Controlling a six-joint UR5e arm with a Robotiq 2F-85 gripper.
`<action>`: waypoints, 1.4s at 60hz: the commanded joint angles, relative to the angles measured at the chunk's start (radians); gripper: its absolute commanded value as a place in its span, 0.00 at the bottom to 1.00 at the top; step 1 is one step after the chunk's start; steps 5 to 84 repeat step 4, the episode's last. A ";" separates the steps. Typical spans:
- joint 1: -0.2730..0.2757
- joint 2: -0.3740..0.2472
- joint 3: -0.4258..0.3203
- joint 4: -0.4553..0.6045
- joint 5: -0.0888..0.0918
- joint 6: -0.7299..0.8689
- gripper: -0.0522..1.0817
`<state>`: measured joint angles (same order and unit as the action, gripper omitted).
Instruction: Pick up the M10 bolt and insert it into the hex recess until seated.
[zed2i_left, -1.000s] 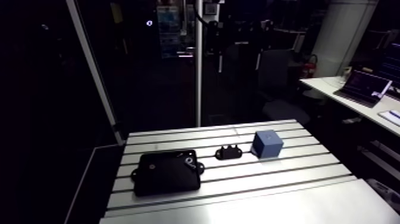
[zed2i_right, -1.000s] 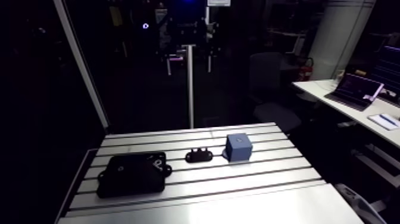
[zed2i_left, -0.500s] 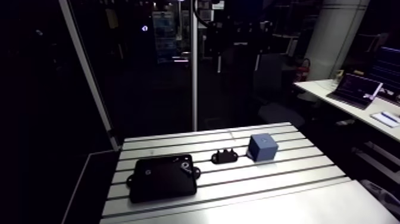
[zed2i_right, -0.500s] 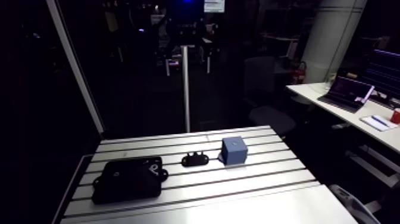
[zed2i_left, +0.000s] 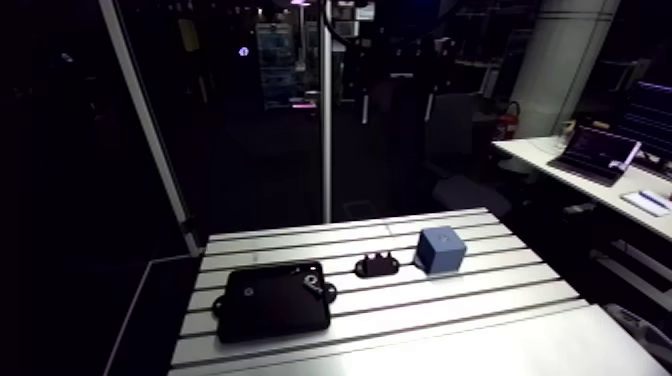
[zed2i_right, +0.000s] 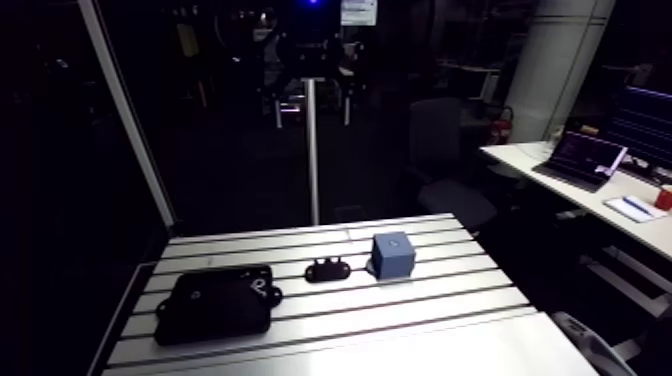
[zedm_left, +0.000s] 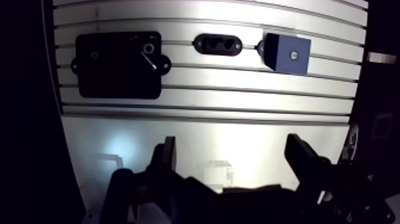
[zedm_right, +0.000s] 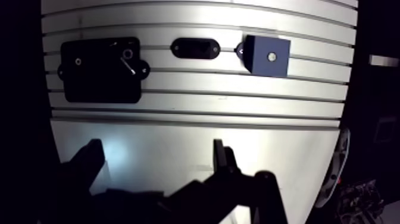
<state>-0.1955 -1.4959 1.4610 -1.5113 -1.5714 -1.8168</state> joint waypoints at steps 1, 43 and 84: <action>0.001 0.000 0.003 0.000 0.003 0.000 0.05; 0.002 0.001 0.003 0.000 0.003 -0.002 0.05; 0.002 0.001 0.003 0.000 0.003 -0.002 0.05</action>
